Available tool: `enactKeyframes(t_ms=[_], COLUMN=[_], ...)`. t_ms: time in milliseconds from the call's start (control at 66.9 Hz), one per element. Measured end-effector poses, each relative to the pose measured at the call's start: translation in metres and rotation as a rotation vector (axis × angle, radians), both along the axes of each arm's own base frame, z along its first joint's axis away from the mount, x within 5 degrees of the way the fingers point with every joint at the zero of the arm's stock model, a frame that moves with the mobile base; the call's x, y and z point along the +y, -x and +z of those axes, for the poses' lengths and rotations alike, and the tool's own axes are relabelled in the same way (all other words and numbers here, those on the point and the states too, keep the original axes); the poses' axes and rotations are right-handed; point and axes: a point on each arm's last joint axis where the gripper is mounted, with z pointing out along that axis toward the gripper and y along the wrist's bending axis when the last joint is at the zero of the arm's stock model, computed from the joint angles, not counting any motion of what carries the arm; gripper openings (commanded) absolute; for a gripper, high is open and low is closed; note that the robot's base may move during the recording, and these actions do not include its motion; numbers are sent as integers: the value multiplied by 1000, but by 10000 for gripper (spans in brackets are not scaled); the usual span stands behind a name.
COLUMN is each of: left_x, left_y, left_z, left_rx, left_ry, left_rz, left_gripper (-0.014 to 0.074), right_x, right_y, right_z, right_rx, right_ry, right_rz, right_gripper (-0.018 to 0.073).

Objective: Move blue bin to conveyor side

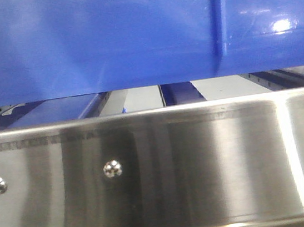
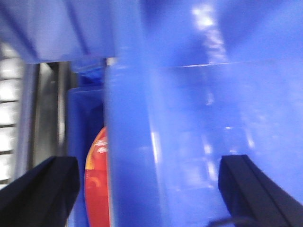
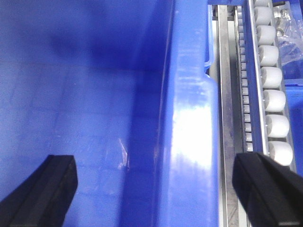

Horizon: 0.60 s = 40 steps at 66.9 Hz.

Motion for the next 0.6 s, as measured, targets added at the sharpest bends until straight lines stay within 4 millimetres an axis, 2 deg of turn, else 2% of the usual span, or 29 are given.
enactKeyframes(t_ms=[329,598], left_x=[1,1], left_y=[-11,-12], left_z=[-11,-13], left_rx=[37,41], left_ry=[0,-1], left_rz=[0,0], left_gripper=[494,494], right_x=[0,0], right_y=[0,-1], right_z=[0,-1], right_rx=[0,4], right_ry=[0,2], right_rz=[0,0], right_gripper=[549,549])
